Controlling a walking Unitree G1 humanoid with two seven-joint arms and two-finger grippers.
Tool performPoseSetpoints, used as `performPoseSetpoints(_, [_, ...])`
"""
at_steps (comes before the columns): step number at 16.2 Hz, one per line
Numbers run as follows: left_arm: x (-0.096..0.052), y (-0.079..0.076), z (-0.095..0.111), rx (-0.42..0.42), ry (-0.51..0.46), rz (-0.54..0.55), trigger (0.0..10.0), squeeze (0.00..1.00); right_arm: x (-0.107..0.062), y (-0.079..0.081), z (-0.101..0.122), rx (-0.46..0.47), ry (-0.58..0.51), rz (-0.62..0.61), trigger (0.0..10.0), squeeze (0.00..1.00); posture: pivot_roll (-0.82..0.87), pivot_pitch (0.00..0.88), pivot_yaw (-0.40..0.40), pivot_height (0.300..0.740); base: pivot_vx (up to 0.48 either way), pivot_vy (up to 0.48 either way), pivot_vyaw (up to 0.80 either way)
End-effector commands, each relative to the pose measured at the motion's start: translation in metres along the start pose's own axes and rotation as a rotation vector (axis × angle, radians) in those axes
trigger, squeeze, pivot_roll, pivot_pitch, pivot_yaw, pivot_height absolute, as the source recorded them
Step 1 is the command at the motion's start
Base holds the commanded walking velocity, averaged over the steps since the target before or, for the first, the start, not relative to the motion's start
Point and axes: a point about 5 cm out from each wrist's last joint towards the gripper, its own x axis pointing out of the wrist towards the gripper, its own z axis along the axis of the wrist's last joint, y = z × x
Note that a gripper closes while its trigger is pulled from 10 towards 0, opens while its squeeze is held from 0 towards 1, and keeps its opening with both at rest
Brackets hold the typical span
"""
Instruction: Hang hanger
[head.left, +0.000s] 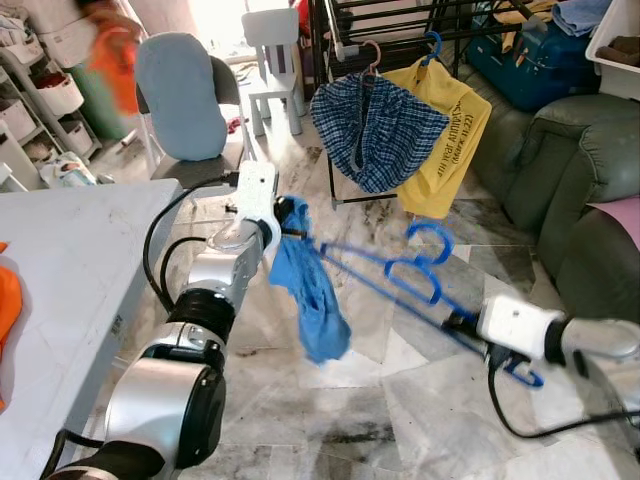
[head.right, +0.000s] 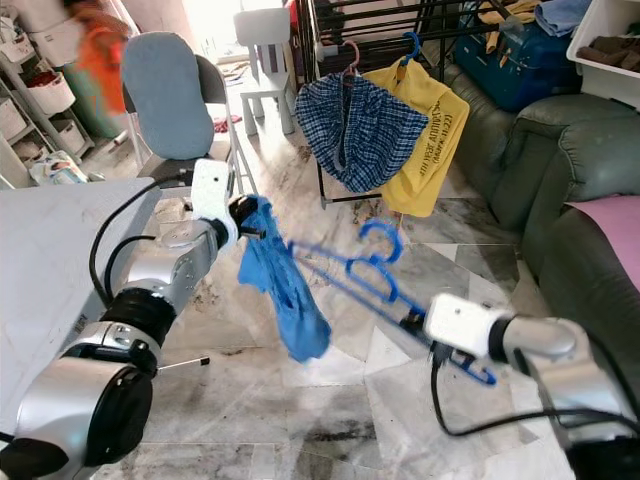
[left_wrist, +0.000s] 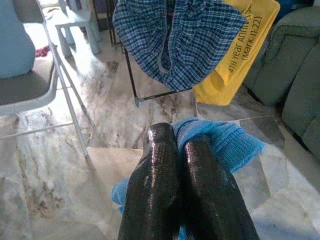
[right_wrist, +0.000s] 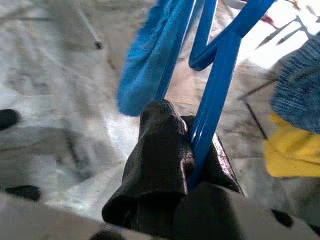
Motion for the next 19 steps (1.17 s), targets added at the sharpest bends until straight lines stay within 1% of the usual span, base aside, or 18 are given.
performPoseSetpoints(1, [0.001, 0.005, 0.01, 0.026, -0.032, 0.019, 10.0, 0.0, 0.002, 0.01, 0.005, -0.021, -0.007, 0.064, 10.0, 0.0, -0.16, 0.0, 0.144, 0.74, 0.0, 0.0, 0.0])
performPoseSetpoints(4, [0.001, 0.008, 0.008, 0.029, -0.02, 0.033, 10.0, 0.0, 0.005, 0.013, 0.003, -0.028, 0.015, 0.075, 10.0, 0.0, -0.16, 0.0, 0.142, 0.74, 0.0, 0.0, 0.0])
performPoseSetpoints(5, [0.002, 0.005, 0.008, 0.014, -0.019, 0.014, 10.0, 0.0, 0.008, 0.007, 0.001, -0.037, 0.037, 0.018, 10.0, 0.0, -0.16, 0.0, 0.142, 0.74, 0.0, 0.0, 0.0])
performPoseSetpoints(6, [0.002, 0.005, 0.009, 0.009, -0.02, 0.008, 10.0, 0.0, 0.008, 0.006, 0.0, -0.038, 0.042, 0.006, 10.0, 0.0, -0.16, 0.0, 0.142, 0.74, 0.0, 0.0, 0.0])
performPoseSetpoints(7, [0.002, 0.003, 0.013, 0.021, -0.035, -0.009, 10.0, 0.0, 0.011, 0.002, 0.002, -0.043, 0.035, -0.024, 10.0, 0.0, -0.16, 0.0, 0.14, 0.74, 0.0, 0.0, 0.0])
performPoseSetpoints(10, [0.0, 0.007, 0.014, 0.043, -0.038, 0.002, 10.0, 0.0, 0.014, 0.0, 0.002, -0.055, 0.042, -0.045, 10.0, 0.0, -0.15, 0.0, 0.136, 0.74, 0.0, 0.0, 0.0])
performPoseSetpoints(12, [0.0, 0.01, 0.017, 0.027, -0.046, 0.003, 10.0, 0.0, 0.015, -0.002, 0.0, -0.047, 0.045, -0.054, 10.0, 0.0, -0.15, 0.0, 0.132, 0.74, 0.0, 0.0, 0.0])
performPoseSetpoints(14, [0.0, 0.004, 0.024, 0.003, -0.065, -0.019, 10.0, 0.0, 0.018, -0.003, -0.004, -0.042, 0.057, -0.056, 10.0, 0.0, -0.15, 0.0, 0.129, 0.74, 0.0, 0.0, 0.0])
performPoseSetpoints(15, [-0.001, 0.001, 0.028, -0.022, -0.08, -0.026, 10.0, 0.0, 0.021, -0.003, -0.007, -0.026, 0.067, -0.055, 10.0, 0.0, -0.15, 0.0, 0.125, 0.74, 0.0, 0.0, 0.0])
performPoseSetpoints(17, [-0.001, -0.003, 0.038, -0.067, -0.108, -0.046, 10.0, 0.0, 0.025, -0.003, -0.016, 0.028, 0.068, -0.069, 10.0, 0.0, -0.15, 0.0, 0.122, 0.74, 0.0, 0.0, 0.0])
performPoseSetpoints(18, [-0.003, -0.009, 0.043, -0.06, -0.123, -0.074, 10.0, 0.0, 0.034, -0.006, -0.018, 0.209, -0.015, -0.127, 10.0, 0.0, -0.14, 0.0, 0.121, 0.74, 0.0, 0.0, 0.0])
performPoseSetpoints(19, [-0.004, -0.015, 0.045, -0.069, -0.121, -0.106, 10.0, 0.0, 0.041, -0.008, -0.022, 0.329, -0.043, -0.188, 10.0, 0.0, -0.14, 0.0, 0.12, 0.74, 0.0, 0.0, 0.0])
